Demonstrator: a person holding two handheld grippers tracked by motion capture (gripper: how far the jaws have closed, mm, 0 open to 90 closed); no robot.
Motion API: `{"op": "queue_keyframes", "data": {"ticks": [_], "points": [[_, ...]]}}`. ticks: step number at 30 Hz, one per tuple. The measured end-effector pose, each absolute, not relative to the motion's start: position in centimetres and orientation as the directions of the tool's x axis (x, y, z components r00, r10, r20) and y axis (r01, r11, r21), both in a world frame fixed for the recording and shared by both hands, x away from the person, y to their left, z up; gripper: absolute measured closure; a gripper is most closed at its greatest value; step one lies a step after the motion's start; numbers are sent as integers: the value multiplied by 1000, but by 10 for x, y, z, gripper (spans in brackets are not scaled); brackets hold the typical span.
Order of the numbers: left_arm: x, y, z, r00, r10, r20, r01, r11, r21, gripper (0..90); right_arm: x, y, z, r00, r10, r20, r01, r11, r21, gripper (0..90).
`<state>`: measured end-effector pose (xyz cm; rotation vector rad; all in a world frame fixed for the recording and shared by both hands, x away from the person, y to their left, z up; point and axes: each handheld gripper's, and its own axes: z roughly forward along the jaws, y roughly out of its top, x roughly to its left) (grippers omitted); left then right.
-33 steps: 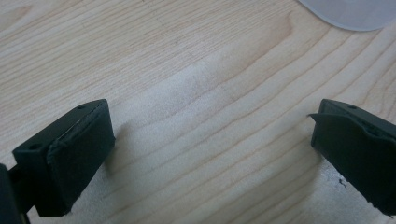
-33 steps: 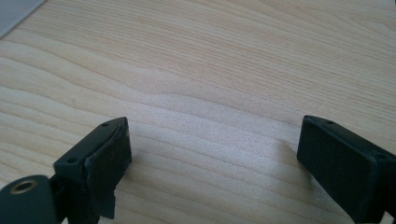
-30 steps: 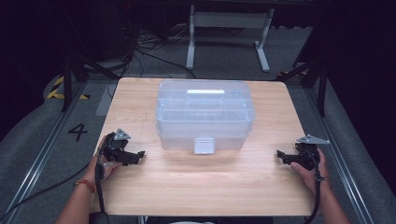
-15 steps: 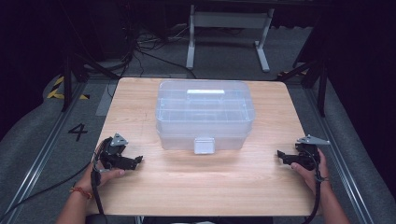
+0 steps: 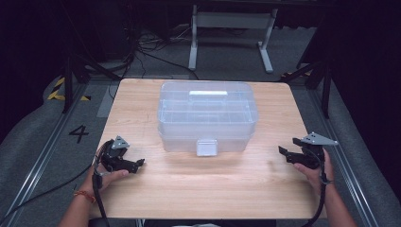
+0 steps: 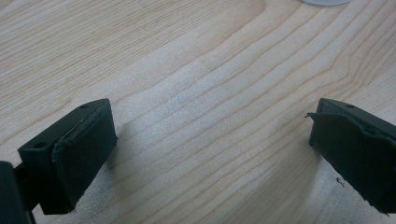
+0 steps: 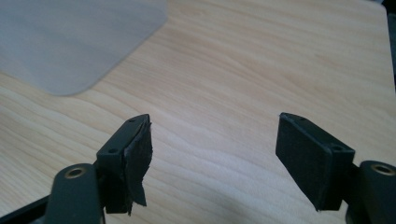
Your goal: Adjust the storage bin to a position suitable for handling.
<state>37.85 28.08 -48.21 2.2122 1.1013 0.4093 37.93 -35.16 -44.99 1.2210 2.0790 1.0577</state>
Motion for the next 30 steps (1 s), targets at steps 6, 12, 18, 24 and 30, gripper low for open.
{"op": "queue_keyframes", "data": {"ticks": [6, 12, 18, 24, 30], "points": [[378, 281, -482, 601, 799, -1, 603, -453, 657, 12, 375, -340, -431, -514, 856, -59, 439, 321, 839, 282], [378, 281, -482, 602, 798, -2, 604, -454, 655, 12, 372, -329, -412, -543, 836, -78, 404, 341, 849, 283], [378, 281, -482, 599, 800, -1, 604, -451, 657, 12, 373, -321, -395, -566, 820, -88, 364, 345, 865, 285], [378, 281, -482, 599, 800, -1, 604, -452, 657, 12, 376, -313, -385, -579, 808, -105, 346, 361, 866, 286], [378, 281, -482, 600, 800, -1, 604, -452, 657, 12, 380, -304, -377, -593, 797, -120, 328, 374, 867, 286]]}}
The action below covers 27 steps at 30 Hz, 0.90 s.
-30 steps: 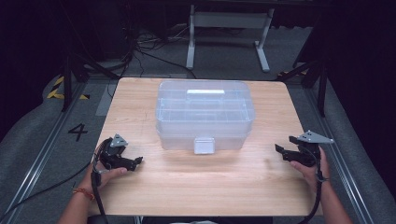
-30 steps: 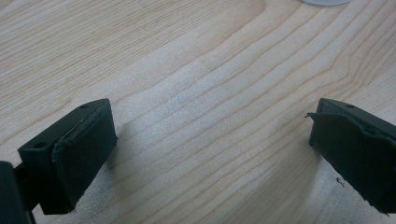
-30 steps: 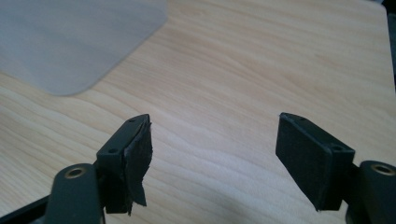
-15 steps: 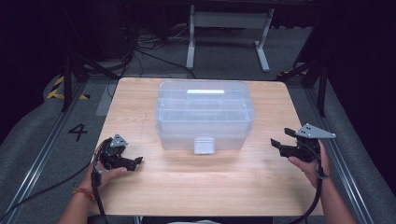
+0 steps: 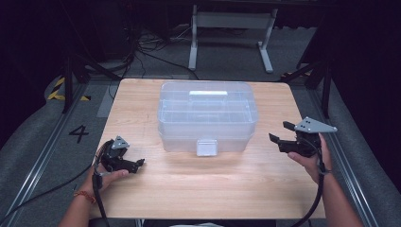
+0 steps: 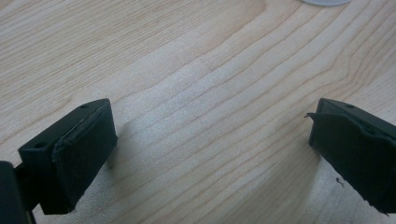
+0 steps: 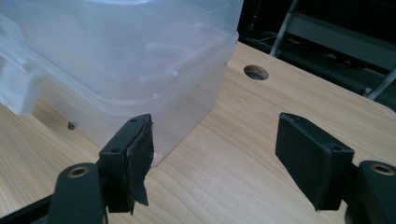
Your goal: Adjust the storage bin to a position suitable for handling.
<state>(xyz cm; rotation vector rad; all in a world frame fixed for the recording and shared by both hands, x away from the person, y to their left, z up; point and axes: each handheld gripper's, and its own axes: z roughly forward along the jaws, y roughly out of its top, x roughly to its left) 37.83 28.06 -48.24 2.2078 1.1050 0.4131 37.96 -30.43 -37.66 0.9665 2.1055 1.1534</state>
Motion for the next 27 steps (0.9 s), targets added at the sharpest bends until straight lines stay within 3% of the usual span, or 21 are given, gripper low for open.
{"op": "queue_keyframes", "data": {"ticks": [27], "points": [[378, 281, -482, 599, 801, 1, 605, -453, 655, 13, 392, -277, -343, -621, 767, -158, 246, 382, 891, 295]]}}
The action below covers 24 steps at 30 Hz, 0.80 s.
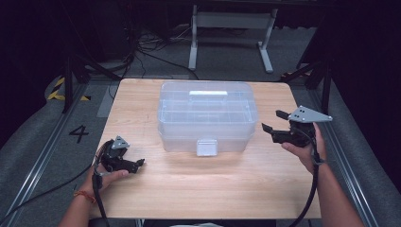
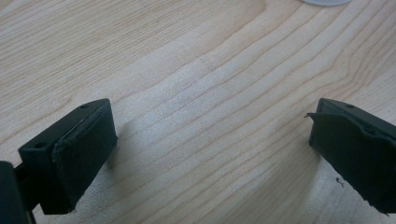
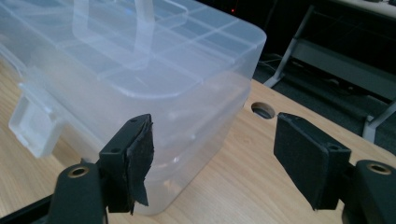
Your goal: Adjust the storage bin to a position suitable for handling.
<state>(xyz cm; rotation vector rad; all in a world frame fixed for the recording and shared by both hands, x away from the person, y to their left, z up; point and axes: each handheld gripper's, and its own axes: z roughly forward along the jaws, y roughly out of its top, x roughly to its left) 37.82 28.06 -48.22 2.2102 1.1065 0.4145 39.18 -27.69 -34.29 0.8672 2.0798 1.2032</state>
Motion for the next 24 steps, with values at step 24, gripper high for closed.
{"op": "queue_keyframes", "data": {"ticks": [24], "points": [[378, 281, -482, 600, 800, 0, 604, -452, 657, 13, 413, -245, -321, -655, 732, -187, 211, 415, 885, 294]]}}
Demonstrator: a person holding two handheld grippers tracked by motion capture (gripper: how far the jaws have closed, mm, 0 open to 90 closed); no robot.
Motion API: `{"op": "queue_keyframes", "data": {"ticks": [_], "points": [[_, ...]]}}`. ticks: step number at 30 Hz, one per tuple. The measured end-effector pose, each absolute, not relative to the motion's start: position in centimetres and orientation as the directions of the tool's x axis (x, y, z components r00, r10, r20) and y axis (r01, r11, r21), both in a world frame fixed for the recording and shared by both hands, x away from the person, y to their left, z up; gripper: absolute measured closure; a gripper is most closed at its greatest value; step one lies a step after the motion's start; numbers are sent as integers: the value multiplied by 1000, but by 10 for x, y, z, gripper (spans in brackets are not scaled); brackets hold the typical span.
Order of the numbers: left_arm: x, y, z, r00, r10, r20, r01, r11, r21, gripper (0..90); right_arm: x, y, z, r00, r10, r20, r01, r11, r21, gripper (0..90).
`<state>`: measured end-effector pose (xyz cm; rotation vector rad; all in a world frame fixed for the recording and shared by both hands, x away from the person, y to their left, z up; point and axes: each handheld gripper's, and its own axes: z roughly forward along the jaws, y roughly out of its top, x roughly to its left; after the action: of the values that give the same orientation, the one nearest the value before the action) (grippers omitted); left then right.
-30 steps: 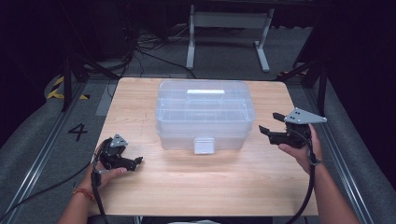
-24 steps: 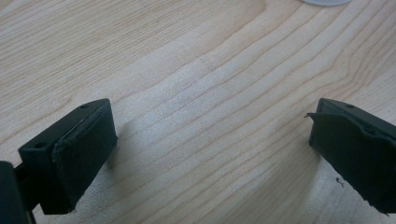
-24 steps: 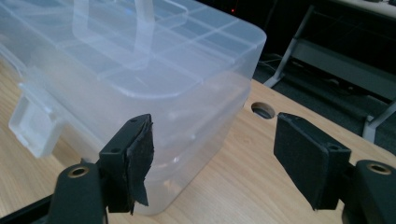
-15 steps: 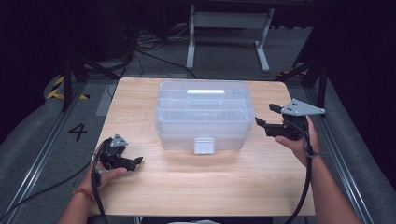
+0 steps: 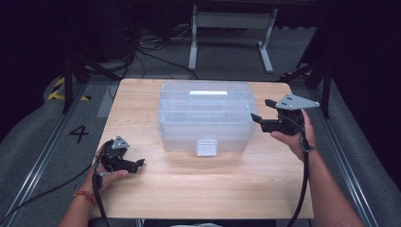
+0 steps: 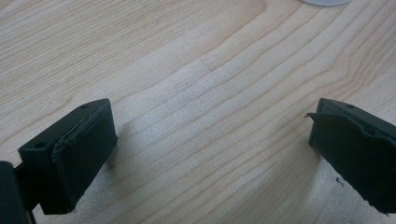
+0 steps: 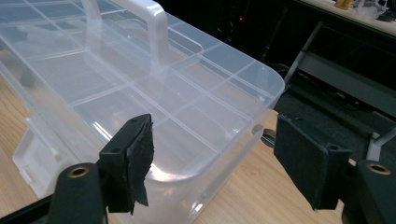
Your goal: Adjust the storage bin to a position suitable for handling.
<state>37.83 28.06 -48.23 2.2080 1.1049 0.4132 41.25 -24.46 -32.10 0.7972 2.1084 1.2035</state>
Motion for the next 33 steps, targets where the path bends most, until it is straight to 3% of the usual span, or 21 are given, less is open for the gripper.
{"op": "queue_keyframes", "data": {"ticks": [33], "points": [[378, 281, -482, 600, 800, -1, 604, -452, 657, 12, 448, -201, -301, -687, 699, -201, 203, 450, 870, 302]]}}
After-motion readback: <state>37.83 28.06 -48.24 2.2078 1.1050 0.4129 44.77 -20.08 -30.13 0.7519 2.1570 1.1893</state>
